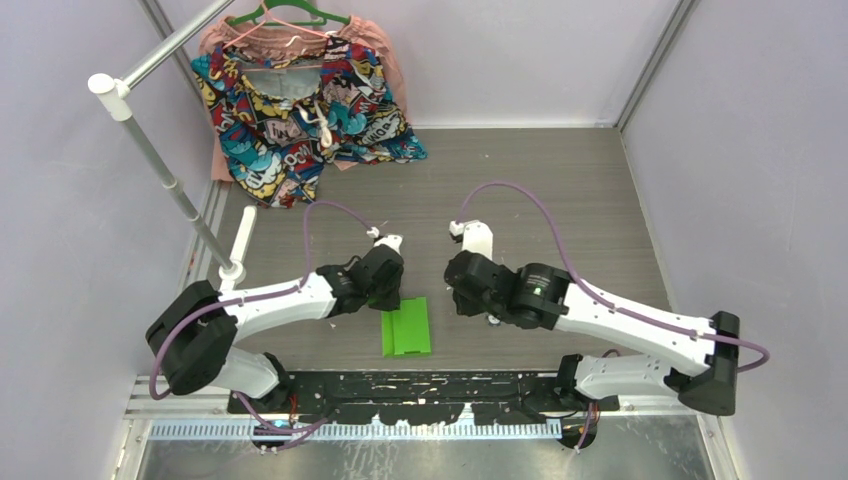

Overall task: Fold the paper box
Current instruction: Close the paper box at the center of the board.

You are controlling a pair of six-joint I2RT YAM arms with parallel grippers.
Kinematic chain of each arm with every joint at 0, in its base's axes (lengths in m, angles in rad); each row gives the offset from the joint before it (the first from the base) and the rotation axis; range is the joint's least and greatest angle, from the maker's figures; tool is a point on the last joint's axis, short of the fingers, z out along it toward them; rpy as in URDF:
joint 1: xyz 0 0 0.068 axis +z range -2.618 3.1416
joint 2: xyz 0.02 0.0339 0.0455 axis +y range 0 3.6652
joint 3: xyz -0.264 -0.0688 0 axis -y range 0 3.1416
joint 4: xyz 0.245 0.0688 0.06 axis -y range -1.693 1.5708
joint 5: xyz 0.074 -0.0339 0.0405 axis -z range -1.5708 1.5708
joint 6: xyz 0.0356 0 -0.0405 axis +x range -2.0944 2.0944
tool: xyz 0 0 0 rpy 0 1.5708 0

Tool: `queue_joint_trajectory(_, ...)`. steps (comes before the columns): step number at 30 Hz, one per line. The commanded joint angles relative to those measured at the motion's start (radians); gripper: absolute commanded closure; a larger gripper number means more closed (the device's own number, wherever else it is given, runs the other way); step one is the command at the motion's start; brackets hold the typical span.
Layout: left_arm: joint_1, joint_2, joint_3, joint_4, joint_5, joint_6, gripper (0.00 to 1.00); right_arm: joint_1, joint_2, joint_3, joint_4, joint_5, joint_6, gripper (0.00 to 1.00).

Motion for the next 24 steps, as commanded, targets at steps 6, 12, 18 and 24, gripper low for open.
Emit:
queue_joint_trajectory(6,-0.003,0.015,0.067,-0.083,0.004,-0.040,1.00,0.001,0.117,-0.042,0.195,-0.083,-0.137,0.75)
queue_joint_trajectory(12,-0.003,0.031,0.108,-0.079,-0.013,-0.042,1.00,0.010,0.199,-0.059,0.321,-0.196,-0.187,0.81)
queue_joint_trajectory(18,-0.003,0.058,0.133,-0.066,-0.012,-0.044,1.00,0.056,0.302,-0.043,0.363,-0.219,-0.209,0.81)
queue_joint_trajectory(24,-0.003,0.065,0.090,-0.023,0.009,-0.055,1.00,0.079,0.381,-0.081,0.439,-0.242,-0.164,0.82)
